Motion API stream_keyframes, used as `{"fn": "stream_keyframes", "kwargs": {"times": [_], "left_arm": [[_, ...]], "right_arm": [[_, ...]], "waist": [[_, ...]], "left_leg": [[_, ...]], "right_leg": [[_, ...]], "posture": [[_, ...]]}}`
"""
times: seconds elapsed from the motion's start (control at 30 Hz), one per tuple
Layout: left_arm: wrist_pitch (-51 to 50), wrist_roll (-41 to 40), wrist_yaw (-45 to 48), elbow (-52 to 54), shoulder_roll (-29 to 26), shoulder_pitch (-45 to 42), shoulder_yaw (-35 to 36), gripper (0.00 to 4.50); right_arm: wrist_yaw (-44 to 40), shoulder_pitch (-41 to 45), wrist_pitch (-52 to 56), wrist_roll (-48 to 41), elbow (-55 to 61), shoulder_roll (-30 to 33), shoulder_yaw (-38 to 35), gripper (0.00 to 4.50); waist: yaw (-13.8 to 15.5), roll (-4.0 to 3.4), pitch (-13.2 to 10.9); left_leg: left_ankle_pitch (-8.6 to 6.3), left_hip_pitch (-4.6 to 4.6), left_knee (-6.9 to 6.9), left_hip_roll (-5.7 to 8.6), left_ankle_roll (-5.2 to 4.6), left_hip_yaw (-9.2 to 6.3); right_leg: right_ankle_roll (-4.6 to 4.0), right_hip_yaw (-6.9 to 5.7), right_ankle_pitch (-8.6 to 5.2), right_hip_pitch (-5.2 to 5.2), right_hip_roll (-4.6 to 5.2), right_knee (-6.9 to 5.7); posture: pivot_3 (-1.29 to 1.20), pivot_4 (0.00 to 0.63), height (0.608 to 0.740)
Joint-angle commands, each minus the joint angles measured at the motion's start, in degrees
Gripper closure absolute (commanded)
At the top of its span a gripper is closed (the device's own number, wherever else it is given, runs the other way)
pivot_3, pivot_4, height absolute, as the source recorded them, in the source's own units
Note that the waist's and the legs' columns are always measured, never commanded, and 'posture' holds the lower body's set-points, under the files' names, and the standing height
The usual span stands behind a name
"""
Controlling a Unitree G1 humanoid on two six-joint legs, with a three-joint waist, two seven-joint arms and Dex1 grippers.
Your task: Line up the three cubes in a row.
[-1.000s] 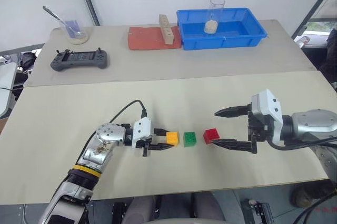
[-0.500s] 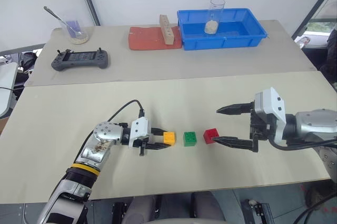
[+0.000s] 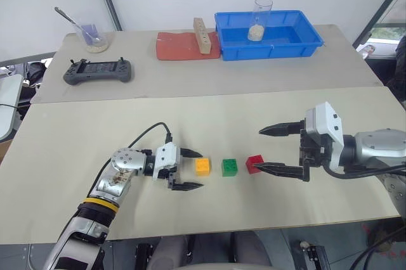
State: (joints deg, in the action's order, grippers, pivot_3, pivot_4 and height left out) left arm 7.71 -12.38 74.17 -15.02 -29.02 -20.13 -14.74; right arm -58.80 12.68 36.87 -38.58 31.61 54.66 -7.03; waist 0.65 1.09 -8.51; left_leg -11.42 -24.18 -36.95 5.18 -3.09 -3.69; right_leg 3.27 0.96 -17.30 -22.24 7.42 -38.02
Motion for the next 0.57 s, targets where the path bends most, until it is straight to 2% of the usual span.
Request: {"fn": "stream_keyframes", "kwargs": {"times": [0.03,0.27,0.37,0.57], "left_arm": [[-1.18,-1.79,-0.51,3.11,-3.09,0.67,3.95,0.05],[-18.58,-8.56,-7.07,21.03,-12.60,0.46,14.47,0.05],[-21.42,-7.66,-9.19,21.97,-15.13,-0.46,16.35,0.05],[-21.77,-7.47,-9.60,21.02,-15.07,-1.43,15.72,0.05]], "right_arm": [[-0.15,-1.67,-0.45,-0.66,1.11,0.60,-2.67,0.00],[-0.43,-6.26,-2.13,1.10,-2.77,1.95,-9.76,0.00],[-1.45,-8.39,-3.87,2.41,-3.97,2.14,-10.97,0.00],[-2.00,-8.40,-5.80,3.72,-5.46,1.64,-10.20,0.00]], "waist": [[-0.02,0.00,0.00],[0.08,0.01,-0.01],[0.18,0.01,-0.01],[-0.08,0.01,-0.01]], "left_leg": [[0.00,0.00,0.00,0.00,0.00,0.00],[0.00,0.00,0.00,-0.01,0.00,0.00],[0.00,0.02,0.00,-0.01,0.00,-0.01],[0.00,0.02,0.01,-0.02,0.00,0.00]], "right_leg": [[0.00,0.00,0.00,-0.01,0.00,0.00],[0.00,0.03,0.00,0.00,0.01,0.00],[0.01,-0.01,0.00,0.00,0.00,-0.01],[0.00,0.00,0.00,0.00,-0.04,-0.03]], "posture": [[0.00,0.150,0.740],[0.00,0.150,0.740],[0.00,0.150,0.740],[0.00,0.150,0.740]]}}
